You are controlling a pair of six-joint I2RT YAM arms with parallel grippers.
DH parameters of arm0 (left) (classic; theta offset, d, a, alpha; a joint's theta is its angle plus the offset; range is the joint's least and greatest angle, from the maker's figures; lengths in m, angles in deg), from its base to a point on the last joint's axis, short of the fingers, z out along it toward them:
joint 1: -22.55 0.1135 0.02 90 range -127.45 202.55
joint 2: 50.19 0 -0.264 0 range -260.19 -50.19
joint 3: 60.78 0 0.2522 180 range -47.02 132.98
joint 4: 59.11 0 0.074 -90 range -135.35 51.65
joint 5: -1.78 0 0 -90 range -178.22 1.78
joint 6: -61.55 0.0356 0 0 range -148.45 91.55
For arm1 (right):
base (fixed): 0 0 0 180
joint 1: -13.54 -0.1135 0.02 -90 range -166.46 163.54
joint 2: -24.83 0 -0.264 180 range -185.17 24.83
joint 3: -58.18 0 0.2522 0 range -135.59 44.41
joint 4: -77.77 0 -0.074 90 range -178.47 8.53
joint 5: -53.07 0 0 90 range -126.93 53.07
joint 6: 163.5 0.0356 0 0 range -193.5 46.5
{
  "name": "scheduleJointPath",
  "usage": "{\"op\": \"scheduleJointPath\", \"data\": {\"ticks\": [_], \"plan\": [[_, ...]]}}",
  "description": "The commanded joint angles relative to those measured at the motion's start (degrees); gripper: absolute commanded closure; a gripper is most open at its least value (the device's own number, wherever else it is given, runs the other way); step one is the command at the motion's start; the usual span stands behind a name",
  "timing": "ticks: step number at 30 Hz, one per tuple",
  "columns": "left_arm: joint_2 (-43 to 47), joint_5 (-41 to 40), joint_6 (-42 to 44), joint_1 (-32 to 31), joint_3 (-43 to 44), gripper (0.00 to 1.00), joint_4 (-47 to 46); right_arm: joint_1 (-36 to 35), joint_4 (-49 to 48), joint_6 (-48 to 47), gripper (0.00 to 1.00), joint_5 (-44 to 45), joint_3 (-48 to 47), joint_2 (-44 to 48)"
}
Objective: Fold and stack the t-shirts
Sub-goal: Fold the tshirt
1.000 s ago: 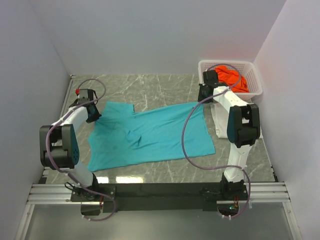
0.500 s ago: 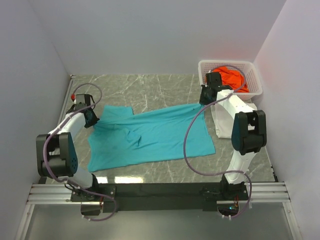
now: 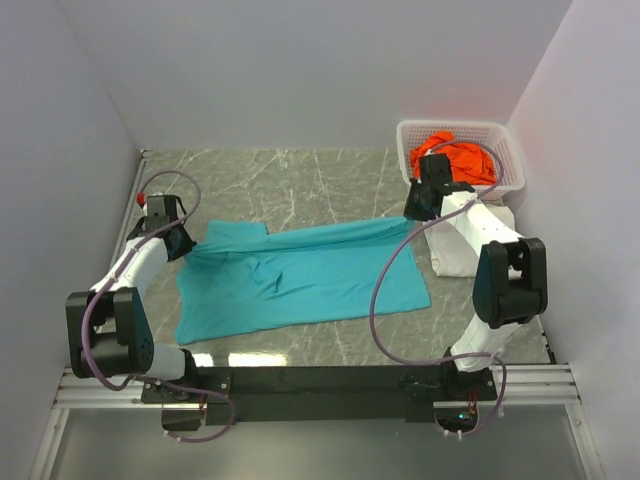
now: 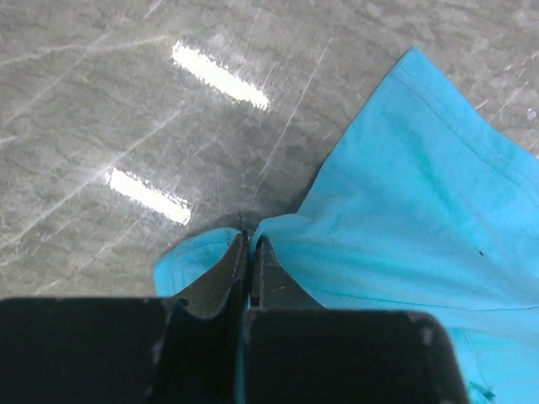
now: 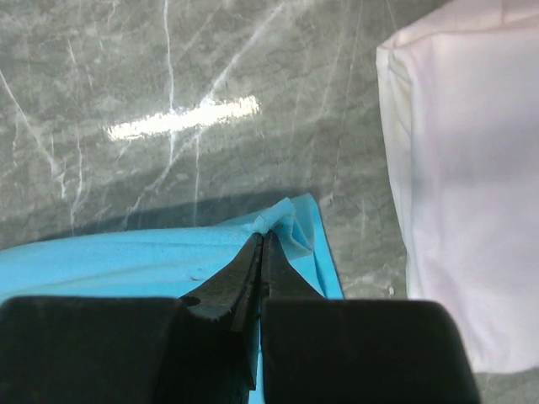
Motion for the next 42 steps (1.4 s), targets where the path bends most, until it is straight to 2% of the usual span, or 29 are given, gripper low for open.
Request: {"op": "scheduleJointPath", "data": {"ticks": [1,29,42], "plan": [[2.8,-0.1,-1.2,0.5,-1.2,0.99,-0.4,0.7,-1.2,1.3,1.0,1.7,1.7,4.1],[9.8,-2.1,-7.2,0.5,-5.8,0.99,3.3,1.4,-2.7,3.7,1.0,2.9,10.6,10.4],[7.3,-2.4,-10.9,0.4,-8.6,0.99,5.4,2.8,-2.8,6.3,1.0,0.8,13.7,5.8]]}}
